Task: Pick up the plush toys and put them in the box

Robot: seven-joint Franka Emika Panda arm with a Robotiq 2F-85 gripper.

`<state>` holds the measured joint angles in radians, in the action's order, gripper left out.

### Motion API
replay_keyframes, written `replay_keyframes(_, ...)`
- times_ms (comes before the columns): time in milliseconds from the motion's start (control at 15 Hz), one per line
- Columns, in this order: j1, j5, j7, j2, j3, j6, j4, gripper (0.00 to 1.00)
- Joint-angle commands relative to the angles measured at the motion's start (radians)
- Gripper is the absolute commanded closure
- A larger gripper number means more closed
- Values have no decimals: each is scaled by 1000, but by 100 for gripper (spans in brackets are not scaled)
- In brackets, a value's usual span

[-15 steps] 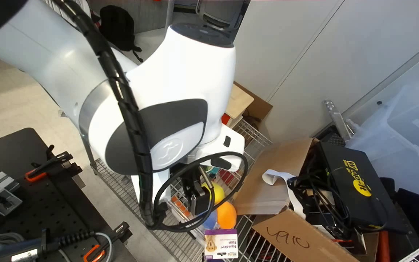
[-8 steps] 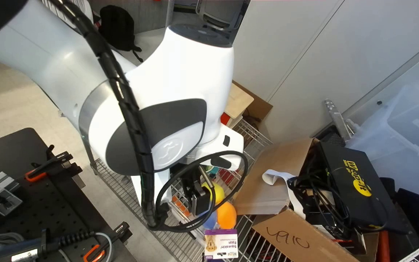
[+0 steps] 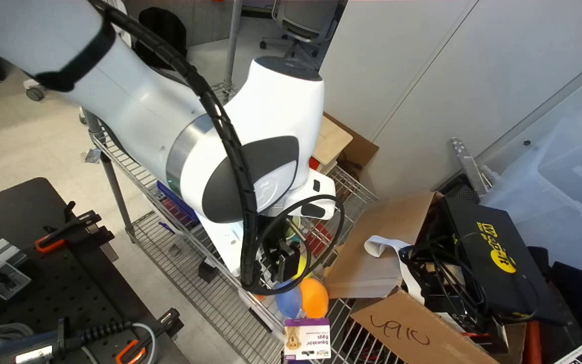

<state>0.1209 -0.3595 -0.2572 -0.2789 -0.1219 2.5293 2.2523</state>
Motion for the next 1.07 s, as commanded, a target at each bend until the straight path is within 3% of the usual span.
replay_keyframes(0, -24, 39, 50, -90, -20, -53, -104, 0)
replay_keyframes(1000, 17, 145, 191, -314, -25, -127, -358, 0)
